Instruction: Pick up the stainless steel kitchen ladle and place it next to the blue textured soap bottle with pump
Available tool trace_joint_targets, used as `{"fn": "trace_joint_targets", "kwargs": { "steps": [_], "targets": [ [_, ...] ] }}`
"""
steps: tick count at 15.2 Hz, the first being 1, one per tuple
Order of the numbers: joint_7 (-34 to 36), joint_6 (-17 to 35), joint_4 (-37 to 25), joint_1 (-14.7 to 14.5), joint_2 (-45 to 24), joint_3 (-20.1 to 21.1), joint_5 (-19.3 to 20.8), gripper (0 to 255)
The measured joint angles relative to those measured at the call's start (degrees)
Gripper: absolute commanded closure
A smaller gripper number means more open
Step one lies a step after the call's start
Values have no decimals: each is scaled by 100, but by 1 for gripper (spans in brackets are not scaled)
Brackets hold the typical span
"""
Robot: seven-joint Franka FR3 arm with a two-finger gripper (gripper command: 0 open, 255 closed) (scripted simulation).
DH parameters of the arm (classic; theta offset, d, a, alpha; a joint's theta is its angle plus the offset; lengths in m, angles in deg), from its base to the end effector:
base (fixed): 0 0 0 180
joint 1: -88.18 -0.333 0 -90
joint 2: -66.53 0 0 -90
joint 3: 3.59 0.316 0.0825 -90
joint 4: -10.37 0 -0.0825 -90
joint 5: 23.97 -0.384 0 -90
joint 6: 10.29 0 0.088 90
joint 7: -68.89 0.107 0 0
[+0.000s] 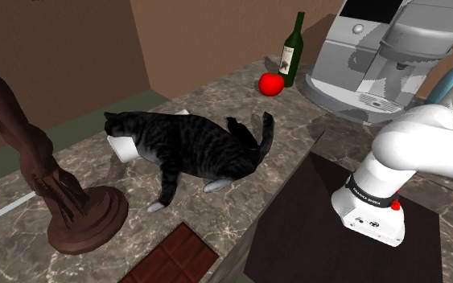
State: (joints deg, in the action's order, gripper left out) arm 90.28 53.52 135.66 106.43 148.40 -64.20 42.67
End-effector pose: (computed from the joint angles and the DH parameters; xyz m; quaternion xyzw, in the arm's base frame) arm -0.2178 -0.3945 0.4534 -0.7136 0.6971 0.0671 0.0166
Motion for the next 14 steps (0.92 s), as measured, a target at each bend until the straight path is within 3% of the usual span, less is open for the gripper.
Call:
{"fn": "trace_joint_targets", "kwargs": {
  "steps": [14],
  "targets": [
    [47, 463, 664, 293, 462, -740, 688, 255]
  ]
}}
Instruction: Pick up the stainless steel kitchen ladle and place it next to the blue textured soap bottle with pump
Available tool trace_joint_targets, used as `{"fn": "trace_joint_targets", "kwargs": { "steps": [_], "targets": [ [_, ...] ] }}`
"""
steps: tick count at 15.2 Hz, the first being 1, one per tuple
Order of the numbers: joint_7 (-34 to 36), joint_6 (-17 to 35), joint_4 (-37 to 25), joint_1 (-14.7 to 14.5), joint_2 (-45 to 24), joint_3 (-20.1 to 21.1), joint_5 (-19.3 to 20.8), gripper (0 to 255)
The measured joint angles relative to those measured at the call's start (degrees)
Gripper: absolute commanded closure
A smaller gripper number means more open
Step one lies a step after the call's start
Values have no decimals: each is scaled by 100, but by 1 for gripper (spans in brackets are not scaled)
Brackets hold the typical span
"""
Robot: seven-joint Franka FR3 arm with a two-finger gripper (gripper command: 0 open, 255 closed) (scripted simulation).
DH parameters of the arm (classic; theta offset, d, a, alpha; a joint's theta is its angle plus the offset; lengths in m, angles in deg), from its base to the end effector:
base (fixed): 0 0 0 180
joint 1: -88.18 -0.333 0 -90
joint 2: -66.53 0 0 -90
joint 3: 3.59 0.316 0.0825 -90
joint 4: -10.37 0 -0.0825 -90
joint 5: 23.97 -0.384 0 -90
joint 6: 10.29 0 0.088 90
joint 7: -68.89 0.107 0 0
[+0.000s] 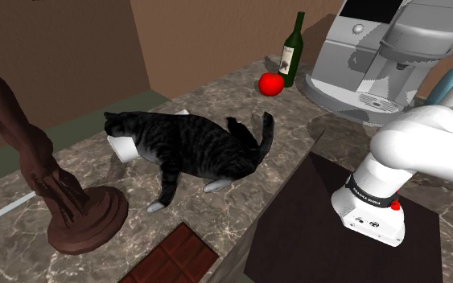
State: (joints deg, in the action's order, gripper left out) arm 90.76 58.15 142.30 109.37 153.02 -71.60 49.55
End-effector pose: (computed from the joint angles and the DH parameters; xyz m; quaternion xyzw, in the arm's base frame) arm -0.2188 -0.3935 0.3806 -0.7135 0.6972 0.0671 0.0166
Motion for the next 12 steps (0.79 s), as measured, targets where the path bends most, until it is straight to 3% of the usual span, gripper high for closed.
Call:
{"fn": "trace_joint_targets", "kwargs": {
  "steps": [7, 12],
  "targets": [
    [21, 233, 247, 114, 181, -420, 378, 255],
    [18, 258, 261, 121, 197, -466, 422, 255]
  ]
}}
